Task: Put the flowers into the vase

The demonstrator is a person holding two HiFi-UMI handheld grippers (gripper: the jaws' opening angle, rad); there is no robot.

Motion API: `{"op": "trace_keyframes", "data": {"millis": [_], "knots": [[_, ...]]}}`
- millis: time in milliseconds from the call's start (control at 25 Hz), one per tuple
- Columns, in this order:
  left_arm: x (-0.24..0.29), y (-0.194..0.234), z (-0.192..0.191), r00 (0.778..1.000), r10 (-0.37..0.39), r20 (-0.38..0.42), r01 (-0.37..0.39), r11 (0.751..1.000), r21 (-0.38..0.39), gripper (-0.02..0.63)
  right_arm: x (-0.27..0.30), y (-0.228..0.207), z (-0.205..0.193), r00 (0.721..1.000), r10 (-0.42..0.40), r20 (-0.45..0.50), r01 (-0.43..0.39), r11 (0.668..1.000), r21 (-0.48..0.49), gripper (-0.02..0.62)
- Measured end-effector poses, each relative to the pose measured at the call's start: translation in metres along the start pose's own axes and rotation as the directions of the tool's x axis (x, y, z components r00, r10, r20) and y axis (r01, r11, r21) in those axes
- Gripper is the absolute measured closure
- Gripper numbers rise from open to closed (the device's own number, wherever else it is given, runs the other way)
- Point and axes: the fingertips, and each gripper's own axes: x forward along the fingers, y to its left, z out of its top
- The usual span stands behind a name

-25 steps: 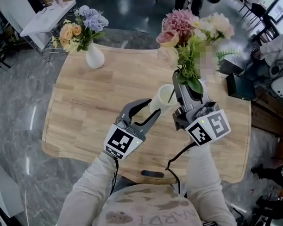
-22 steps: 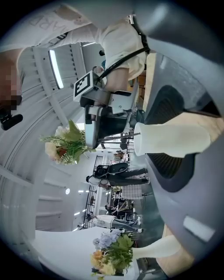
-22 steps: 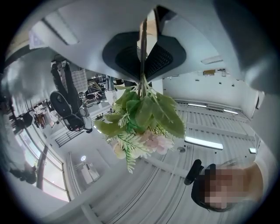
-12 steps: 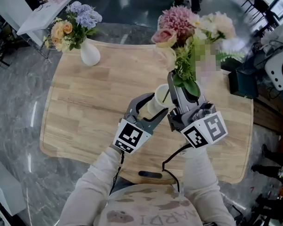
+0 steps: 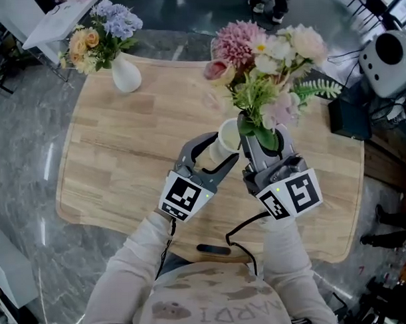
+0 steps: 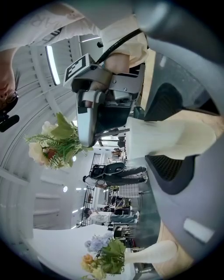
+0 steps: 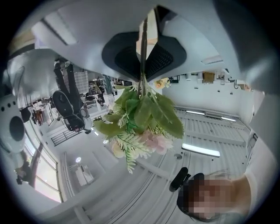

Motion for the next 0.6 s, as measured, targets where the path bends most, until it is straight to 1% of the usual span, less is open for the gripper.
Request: {"op": "trace_keyframes", "data": {"millis": [160,280,360,480,520,600], "knots": [[0.0,-0.001,-0.001,1.0,0.007,-0.001,-0.007,1.0,0.002,0.362,-0.008,-0.002,-0.017,0.998,-0.022,-0.059,0.02,0.999,-0.032,0.535],[0.0,0.0,-0.002,1.0,0.013,-0.002,-0.013,1.0,-0.001,0.362,-0.009,-0.004,-0.034,0.989,-0.065,-0.135,0.051,0.993,-0.108,0.525],[0.001,0.0,-0.001,1.0,0.015,-0.004,-0.015,1.0,-0.001,0.362,-0.01,-0.005,-0.044,0.978,-0.101,-0.183,0.072,0.985,-0.158,0.513],[0.002,0.001,0.001,1.0,0.016,-0.008,-0.016,1.0,-0.006,0.362,-0.014,-0.006,-0.055,0.958,-0.135,-0.255,0.086,0.977,-0.194,0.488],[0.002,0.001,0.001,1.0,0.016,-0.01,-0.016,1.0,-0.006,0.362,-0.016,-0.005,-0.059,0.95,-0.138,-0.279,0.084,0.977,-0.197,0.48],[0.002,0.0,0.0,1.0,0.015,-0.01,-0.015,1.0,-0.004,0.362,-0.021,-0.002,-0.066,0.937,-0.129,-0.325,0.074,0.981,-0.177,0.436]]}}
